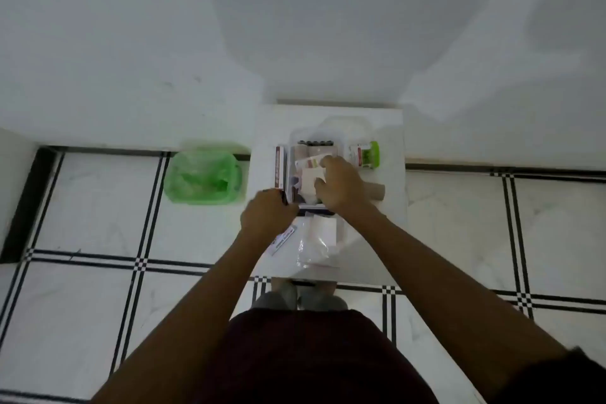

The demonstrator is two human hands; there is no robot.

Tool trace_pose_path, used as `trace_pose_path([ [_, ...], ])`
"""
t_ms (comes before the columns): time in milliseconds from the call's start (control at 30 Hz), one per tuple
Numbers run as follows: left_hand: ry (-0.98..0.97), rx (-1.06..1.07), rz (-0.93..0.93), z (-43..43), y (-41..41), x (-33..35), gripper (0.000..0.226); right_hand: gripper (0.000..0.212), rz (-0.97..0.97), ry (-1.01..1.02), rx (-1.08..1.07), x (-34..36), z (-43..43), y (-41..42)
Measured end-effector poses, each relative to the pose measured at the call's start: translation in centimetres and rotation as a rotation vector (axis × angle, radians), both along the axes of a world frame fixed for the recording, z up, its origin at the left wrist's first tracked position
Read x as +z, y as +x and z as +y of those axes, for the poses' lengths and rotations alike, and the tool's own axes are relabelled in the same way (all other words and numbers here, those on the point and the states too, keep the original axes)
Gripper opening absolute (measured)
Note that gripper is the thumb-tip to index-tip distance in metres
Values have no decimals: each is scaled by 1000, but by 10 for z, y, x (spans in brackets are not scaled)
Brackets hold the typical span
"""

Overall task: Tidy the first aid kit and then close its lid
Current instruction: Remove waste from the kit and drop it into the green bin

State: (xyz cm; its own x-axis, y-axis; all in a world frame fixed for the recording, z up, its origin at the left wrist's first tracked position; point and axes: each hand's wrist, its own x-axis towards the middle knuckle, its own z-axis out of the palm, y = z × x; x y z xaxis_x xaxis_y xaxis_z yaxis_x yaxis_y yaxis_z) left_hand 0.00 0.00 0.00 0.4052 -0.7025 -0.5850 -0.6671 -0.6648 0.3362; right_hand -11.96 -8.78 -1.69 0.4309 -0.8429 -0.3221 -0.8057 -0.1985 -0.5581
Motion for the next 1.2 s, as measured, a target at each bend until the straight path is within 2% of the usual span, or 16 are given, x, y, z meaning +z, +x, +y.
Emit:
trace_pose_path([
  [67, 192, 24, 81, 9, -10, -21, 31, 32, 101, 47, -20, -12, -6, 6],
  [133, 288, 55, 149, 23, -25, -50, 32, 37, 182, 84, 0, -29, -12, 12],
  [200, 270, 81, 129, 31, -41, -71, 32, 46, 228, 34, 106, -40, -15, 19],
  [333, 230, 104, 68, 25, -58, -100, 50, 57, 317, -252, 513, -52, -29, 29],
  [400, 201, 95, 46, 22, -63, -107, 42, 56, 352, -305, 620, -57, -36, 33],
  [500, 110, 121, 48, 17, -63, -111, 20, 54, 356, -358, 714, -59, -48, 30],
  [667, 68, 163, 214, 19, -49, -105, 10, 35, 408, -529, 1015, -53, -55, 25],
  [800, 70, 159, 370, 26, -28, -89, 17, 27, 461, -646, 1081, -34, -66, 26],
  [933, 106, 237, 562, 33, 7, -51, 20, 27, 495, -727, 1001, -1, -72, 32],
  [1033, 89, 332, 671, 41, 40, -19, 11, 25, 446, -586, 893, 27, -83, 40],
  [1133, -64, 539, 623, 50, 76, 4, 20, 11, 235, -153, 653, 68, -98, 53],
  [1200, -222, 774, 590, 56, 103, 5, 18, 16, -17, 174, 427, 89, -99, 69],
])
